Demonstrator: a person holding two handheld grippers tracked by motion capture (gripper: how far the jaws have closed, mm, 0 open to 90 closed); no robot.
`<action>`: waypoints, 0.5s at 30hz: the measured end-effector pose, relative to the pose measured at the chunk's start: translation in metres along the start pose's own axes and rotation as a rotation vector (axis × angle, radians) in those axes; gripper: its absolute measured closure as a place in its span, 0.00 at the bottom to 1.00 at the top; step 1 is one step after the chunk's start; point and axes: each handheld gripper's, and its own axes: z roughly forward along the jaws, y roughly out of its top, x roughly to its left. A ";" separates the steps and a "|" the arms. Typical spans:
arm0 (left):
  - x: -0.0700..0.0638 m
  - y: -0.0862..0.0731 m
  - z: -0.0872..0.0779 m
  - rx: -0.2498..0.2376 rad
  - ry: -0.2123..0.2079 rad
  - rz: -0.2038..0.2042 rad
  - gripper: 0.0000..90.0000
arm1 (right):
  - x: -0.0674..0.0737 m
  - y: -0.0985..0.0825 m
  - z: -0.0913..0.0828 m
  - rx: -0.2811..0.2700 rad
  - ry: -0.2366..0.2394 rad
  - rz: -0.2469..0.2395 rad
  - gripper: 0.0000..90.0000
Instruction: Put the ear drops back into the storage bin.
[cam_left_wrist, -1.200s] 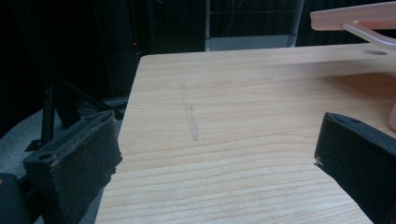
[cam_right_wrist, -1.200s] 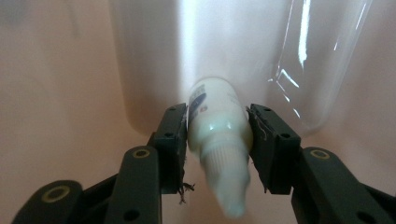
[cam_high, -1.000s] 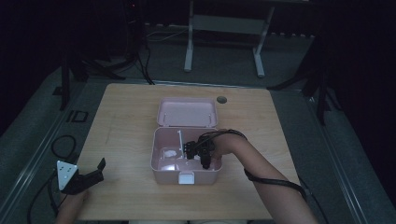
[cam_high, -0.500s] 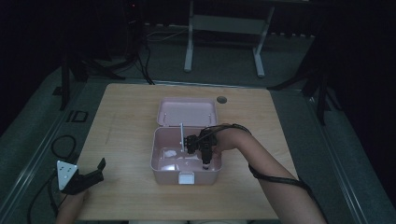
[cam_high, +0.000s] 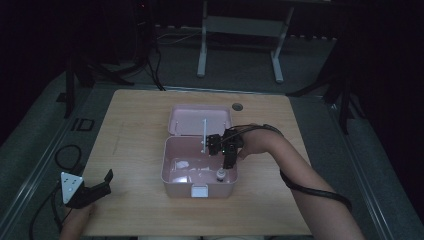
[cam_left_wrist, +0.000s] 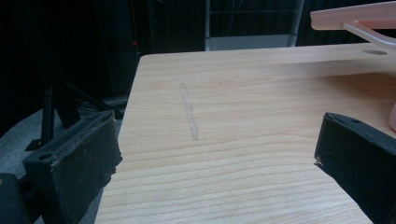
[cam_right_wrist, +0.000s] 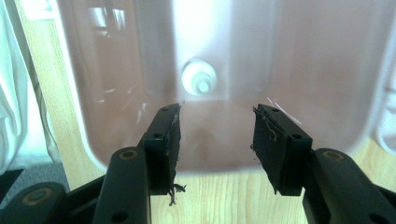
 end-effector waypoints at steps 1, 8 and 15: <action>0.000 0.000 0.000 0.000 0.000 0.001 0.00 | -0.001 -0.003 -0.002 -0.005 -0.006 -0.001 0.56; 0.000 0.000 0.000 0.000 -0.003 0.002 0.00 | -0.003 -0.022 -0.015 -0.038 -0.026 0.027 0.53; 0.000 0.000 0.000 0.000 -0.003 0.001 0.00 | -0.005 -0.049 -0.023 -0.077 -0.040 0.065 0.49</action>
